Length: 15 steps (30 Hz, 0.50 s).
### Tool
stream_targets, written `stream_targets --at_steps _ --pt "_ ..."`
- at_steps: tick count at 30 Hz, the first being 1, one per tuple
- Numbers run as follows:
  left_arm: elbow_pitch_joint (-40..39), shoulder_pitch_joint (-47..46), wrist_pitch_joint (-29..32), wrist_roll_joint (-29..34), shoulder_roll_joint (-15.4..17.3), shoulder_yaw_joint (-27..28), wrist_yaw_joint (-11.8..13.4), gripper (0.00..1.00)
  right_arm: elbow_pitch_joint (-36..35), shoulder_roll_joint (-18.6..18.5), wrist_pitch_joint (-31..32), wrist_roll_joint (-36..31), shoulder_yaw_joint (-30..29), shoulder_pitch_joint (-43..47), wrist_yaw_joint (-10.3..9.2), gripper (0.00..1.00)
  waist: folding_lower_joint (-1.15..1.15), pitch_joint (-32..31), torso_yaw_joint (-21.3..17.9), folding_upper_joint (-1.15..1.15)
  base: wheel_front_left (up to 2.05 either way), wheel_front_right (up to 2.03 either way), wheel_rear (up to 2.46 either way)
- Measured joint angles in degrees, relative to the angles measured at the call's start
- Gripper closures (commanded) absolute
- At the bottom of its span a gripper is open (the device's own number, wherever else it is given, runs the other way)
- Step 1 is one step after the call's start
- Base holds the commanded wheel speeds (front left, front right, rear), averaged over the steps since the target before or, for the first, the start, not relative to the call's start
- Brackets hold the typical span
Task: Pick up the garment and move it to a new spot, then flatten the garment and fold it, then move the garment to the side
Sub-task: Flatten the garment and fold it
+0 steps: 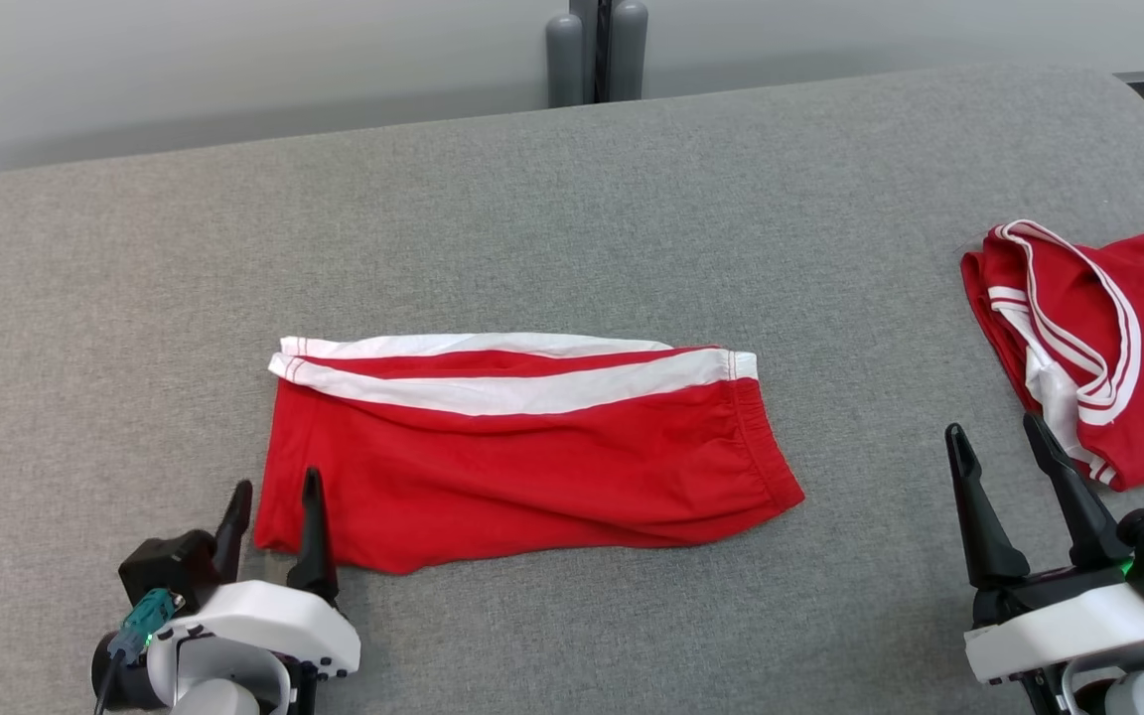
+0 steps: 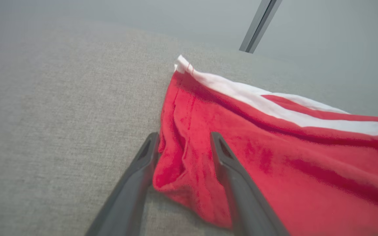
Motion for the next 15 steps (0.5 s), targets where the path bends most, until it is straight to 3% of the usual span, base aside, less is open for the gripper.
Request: stream_targets --at_steps 9,15 --pt "-10.9 0.5 -2.2 7.9 1.5 -0.4 3.9 0.0 -1.1 -0.8 1.8 -0.9 -0.4 0.3 0.0 0.0 0.0 -2.0 1.1 0.0 0.0 0.0 0.0" --pt "-17.1 2.3 -2.1 11.2 3.9 -2.0 3.9 0.0 -1.6 -1.2 3.4 -2.0 -0.6 1.3 0.0 0.0 0.0 -3.8 2.1 0.0 0.0 0.0 0.0"
